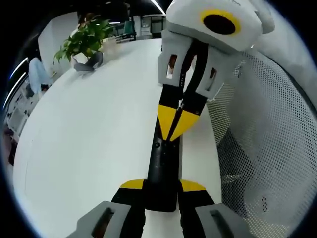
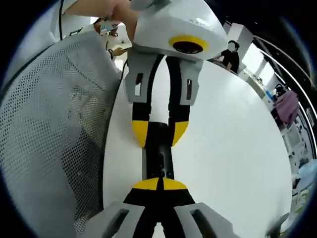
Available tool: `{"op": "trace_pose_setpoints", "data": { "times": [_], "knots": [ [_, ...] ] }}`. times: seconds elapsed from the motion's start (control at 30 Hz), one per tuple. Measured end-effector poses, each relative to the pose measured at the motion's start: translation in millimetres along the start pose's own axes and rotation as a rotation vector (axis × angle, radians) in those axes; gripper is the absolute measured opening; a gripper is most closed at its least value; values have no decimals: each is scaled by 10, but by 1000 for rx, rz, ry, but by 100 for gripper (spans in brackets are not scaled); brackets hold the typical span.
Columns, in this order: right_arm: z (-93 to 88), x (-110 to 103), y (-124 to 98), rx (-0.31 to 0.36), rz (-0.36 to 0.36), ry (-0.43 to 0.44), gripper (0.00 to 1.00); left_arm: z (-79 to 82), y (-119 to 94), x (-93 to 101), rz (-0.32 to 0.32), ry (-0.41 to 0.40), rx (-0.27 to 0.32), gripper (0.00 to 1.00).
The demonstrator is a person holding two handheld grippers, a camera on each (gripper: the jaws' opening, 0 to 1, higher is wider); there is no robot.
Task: Press the specified remote control buttons in sequence, fully releasing each button before pressing the next.
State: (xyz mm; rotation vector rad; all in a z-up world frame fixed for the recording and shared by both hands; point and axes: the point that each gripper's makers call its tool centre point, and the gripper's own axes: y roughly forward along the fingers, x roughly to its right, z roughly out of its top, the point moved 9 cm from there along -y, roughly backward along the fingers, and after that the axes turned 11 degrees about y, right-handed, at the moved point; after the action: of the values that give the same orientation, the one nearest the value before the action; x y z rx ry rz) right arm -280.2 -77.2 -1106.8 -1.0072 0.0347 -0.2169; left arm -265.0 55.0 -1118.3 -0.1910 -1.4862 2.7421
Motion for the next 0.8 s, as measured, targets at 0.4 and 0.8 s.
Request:
{"op": "trace_pose_setpoints", "data": {
  "times": [0.4,0.8],
  "knots": [
    [-22,79,5,-49,46,117,0,20,8,-12,-8,7,-17,24],
    [-110,162,-16,18,150,236,0,21,15,-18,-15,31,-17,24]
  ]
}}
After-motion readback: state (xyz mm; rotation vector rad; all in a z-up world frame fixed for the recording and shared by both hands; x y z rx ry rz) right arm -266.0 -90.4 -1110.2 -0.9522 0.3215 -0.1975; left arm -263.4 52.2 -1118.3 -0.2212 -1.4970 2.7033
